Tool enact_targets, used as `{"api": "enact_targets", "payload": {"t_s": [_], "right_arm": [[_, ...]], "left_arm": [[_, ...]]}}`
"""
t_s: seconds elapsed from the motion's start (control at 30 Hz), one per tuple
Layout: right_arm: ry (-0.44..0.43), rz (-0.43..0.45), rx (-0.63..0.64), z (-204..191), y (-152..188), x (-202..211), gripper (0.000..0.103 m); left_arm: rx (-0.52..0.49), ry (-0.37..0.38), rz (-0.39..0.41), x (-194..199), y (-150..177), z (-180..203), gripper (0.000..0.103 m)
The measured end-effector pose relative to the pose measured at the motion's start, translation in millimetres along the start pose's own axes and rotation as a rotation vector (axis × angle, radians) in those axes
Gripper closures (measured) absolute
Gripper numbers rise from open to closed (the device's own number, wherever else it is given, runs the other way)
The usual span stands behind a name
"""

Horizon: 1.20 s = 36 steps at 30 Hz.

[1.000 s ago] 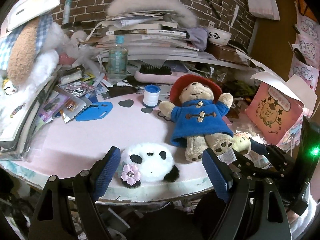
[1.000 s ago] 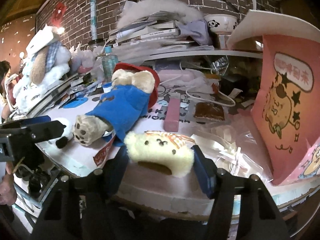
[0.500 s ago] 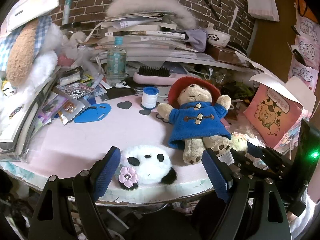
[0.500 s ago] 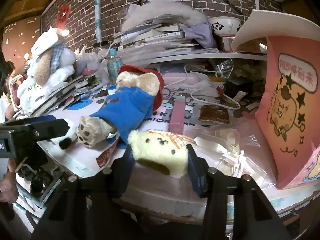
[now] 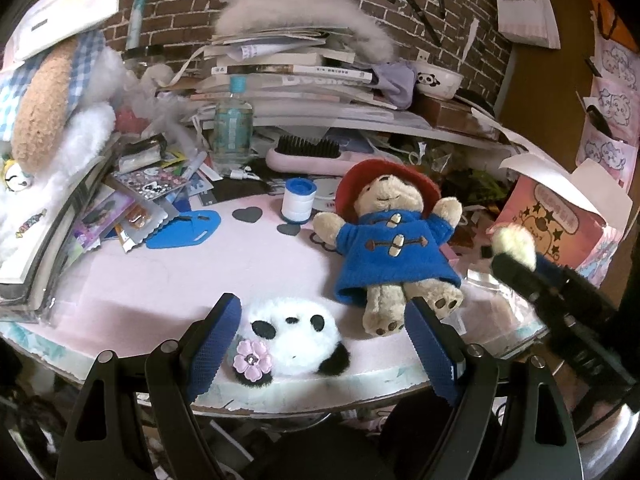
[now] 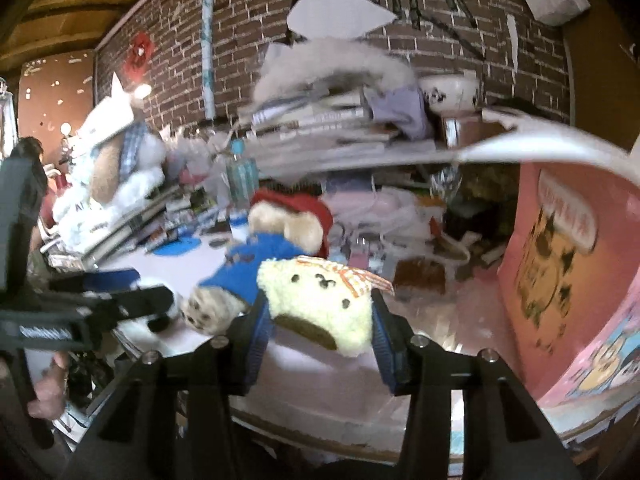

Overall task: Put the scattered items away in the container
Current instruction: 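Grasp the cream bear head plush with the right gripper and lift, then carry the cream bear head in the right gripper into the white box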

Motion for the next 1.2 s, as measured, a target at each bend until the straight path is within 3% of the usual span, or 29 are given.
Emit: {"api": "enact_targets", "payload": {"t_s": [0.33,0.43,0.6,0.77,1.0,1.2], "right_arm": [[-0.172,0.066,-0.044,-7.1,-54.1,43.4,0.06],[-0.176,0.112,-0.031,-3.5,-73.1,64.6,0.06],[-0.096,0.151,-0.013,23.6,-100.1,91.8,0.06],[0.06,0.115,-0.029,74.6,-114.2,102.7,0.06],[0.258,-0.046,-0.07,153.3,-112.3,100.0,0.06],[0.337,-0.226,-0.058,193.3,-99.6,87.8,0.06]], "left_arm": [[-0.016,0.015,0.01,-0.5,-4.1,9.5,0.021],[-0.024,0.021,0.009,-0.8,-3.7,12.8,0.021],[-0.033,0.03,0.008,-2.6,-3.9,19.1,0.021],[-0.042,0.037,0.005,-3.8,-3.9,23.4,0.021],[-0.054,0.045,-0.001,-5.9,-3.2,28.2,0.021],[-0.056,0.05,-0.005,-6.8,-2.7,29.0,0.021]]}}
Point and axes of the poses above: each gripper's, at about its wrist camera, not at the fingertips, and x roughly against the way its jaws point, z to its right, y to its underside, the point moved 9 cm from there along -x, roughly the way its jaws point, and after that the axes turned 2 degrees about z, right-handed, at the moved point
